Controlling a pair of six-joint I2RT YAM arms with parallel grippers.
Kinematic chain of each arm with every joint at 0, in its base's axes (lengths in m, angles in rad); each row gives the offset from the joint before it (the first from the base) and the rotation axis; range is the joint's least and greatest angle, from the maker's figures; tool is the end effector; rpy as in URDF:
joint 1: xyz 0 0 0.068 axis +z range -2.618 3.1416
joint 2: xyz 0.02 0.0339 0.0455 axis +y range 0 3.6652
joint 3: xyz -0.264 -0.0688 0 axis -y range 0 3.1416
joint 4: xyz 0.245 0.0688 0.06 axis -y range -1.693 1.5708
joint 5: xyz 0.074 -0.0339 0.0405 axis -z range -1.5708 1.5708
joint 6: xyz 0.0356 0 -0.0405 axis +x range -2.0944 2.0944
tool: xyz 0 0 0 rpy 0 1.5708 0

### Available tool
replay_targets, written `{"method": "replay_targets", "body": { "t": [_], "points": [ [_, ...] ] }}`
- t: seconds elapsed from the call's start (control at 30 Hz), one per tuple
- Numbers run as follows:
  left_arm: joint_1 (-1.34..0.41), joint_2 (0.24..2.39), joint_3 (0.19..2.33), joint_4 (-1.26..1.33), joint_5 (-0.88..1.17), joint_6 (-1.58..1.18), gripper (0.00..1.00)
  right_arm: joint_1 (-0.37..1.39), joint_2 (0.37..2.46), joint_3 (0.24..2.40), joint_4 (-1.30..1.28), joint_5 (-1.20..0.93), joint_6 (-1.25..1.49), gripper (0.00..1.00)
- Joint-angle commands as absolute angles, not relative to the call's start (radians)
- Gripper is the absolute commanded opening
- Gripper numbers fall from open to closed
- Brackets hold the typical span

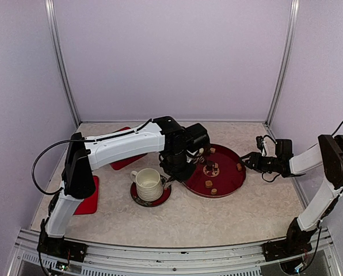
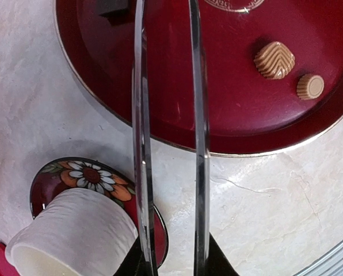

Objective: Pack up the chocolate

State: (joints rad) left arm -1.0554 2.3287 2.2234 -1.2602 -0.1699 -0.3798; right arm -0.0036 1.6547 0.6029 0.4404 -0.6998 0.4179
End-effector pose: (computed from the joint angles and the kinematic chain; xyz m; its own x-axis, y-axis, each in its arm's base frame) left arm 0.2387 -0.4092 0.2324 -0.7598 0.5999 -0.2507 0.6018 0.7948 0.0782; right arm 0.2987 0.0219 0.1355 -0.7375 0.3131 -0.5983 -0.2465 0.7000 0.6702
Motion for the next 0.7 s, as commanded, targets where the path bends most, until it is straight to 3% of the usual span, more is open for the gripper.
{"method": "replay_targets", "body": {
  "t": [0.0,0.67],
  "points": [
    [-1.037,2.253,2.196,-1.224,-0.174,-0.372,0.23,-0.017,1.649,0.6,0.456,-0.715,0.425,0.56],
    [-0.853,1.922,1.828,-1.138,-0.171,-0.401,0.21,-0.017,1.658,0.607,0.448,-0.718,0.413,0.56]
  ]
}}
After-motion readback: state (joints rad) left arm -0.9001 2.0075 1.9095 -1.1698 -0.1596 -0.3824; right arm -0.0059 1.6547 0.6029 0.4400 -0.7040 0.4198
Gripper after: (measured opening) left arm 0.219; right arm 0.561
